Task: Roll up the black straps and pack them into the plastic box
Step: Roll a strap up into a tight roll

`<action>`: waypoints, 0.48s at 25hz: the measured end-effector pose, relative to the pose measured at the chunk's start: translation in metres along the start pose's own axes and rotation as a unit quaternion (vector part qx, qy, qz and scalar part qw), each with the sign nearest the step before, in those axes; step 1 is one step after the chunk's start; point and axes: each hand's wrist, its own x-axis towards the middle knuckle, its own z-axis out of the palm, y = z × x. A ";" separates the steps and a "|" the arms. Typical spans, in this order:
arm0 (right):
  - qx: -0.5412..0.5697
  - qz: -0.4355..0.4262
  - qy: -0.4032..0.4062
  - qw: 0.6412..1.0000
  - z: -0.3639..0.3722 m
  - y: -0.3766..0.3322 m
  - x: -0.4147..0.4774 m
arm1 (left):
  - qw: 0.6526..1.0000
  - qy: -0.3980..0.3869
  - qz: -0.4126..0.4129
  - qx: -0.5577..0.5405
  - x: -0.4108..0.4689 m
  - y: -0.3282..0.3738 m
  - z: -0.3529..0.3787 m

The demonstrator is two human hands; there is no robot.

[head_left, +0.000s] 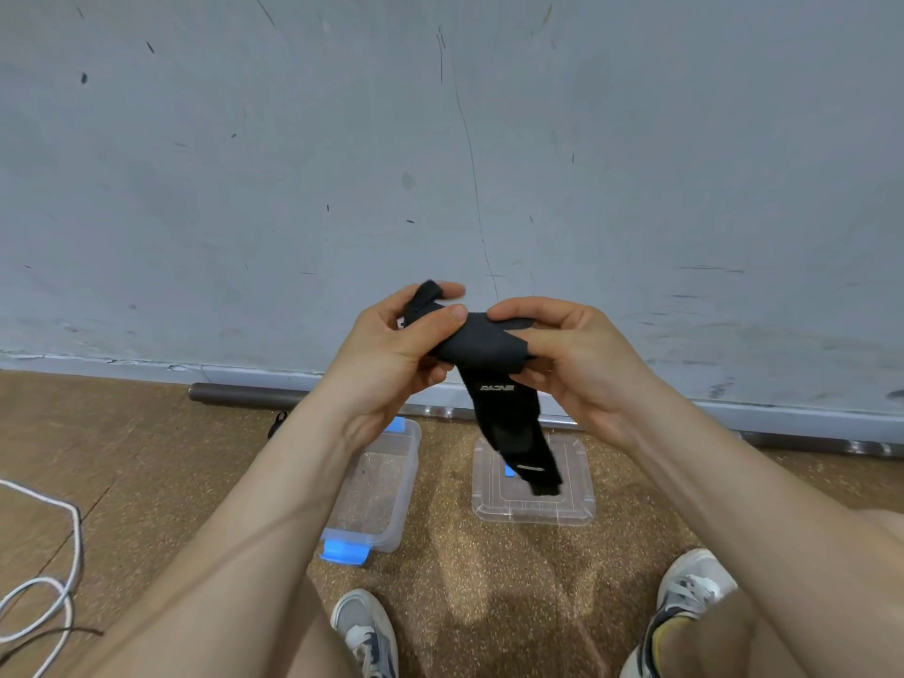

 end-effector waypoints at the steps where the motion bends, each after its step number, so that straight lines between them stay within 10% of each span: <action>1: -0.030 -0.021 -0.005 0.999 0.001 0.002 -0.001 | 1.000 -0.001 -0.021 -0.003 0.001 0.000 0.000; 6: -0.167 0.014 -0.071 0.983 -0.008 -0.005 -0.003 | 0.998 0.029 -0.039 -0.029 0.007 -0.004 -0.008; 9: -0.269 -0.004 -0.044 0.962 -0.025 -0.010 0.003 | 0.987 -0.163 -0.001 -0.003 0.004 -0.001 -0.021; 12: -0.212 0.027 -0.256 0.943 -0.017 0.001 0.005 | 0.944 -0.324 0.004 0.058 -0.003 0.001 -0.025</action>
